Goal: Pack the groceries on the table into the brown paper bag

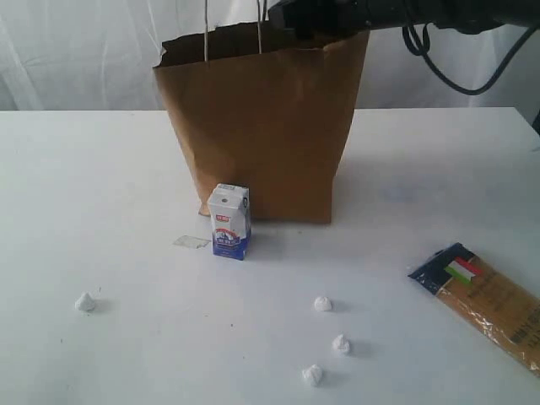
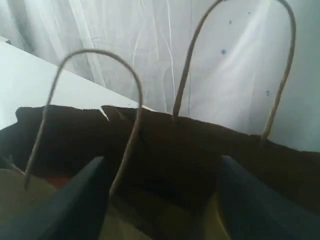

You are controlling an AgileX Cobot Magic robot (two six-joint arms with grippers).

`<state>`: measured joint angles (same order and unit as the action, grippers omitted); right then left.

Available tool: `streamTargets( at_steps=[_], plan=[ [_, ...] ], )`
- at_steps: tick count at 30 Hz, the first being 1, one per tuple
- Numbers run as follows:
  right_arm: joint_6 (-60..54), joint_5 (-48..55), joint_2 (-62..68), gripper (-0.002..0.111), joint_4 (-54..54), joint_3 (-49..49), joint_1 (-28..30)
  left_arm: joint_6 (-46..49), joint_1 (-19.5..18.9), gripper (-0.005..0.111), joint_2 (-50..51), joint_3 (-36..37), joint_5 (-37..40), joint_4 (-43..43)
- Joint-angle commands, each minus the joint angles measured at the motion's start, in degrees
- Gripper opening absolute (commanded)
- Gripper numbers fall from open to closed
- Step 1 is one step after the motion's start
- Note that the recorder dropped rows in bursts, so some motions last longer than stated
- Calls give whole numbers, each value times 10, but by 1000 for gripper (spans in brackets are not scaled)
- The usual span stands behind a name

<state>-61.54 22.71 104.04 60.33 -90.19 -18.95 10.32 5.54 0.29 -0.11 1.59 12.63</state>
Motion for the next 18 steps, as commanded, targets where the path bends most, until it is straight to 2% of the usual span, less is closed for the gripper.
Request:
streamTargets(
  at_steps=[1,13,18],
  plan=[
    [3,0,-5,59,4,-5,0,2,5,0,-3,1,-2,3],
    [30,5,-42,59,4,-5,0,2,5,0,-3,1,-2,3],
    [34,90,-91,59,-19,-5,1,2,5,0,-3,1,-2,3]
  ],
)
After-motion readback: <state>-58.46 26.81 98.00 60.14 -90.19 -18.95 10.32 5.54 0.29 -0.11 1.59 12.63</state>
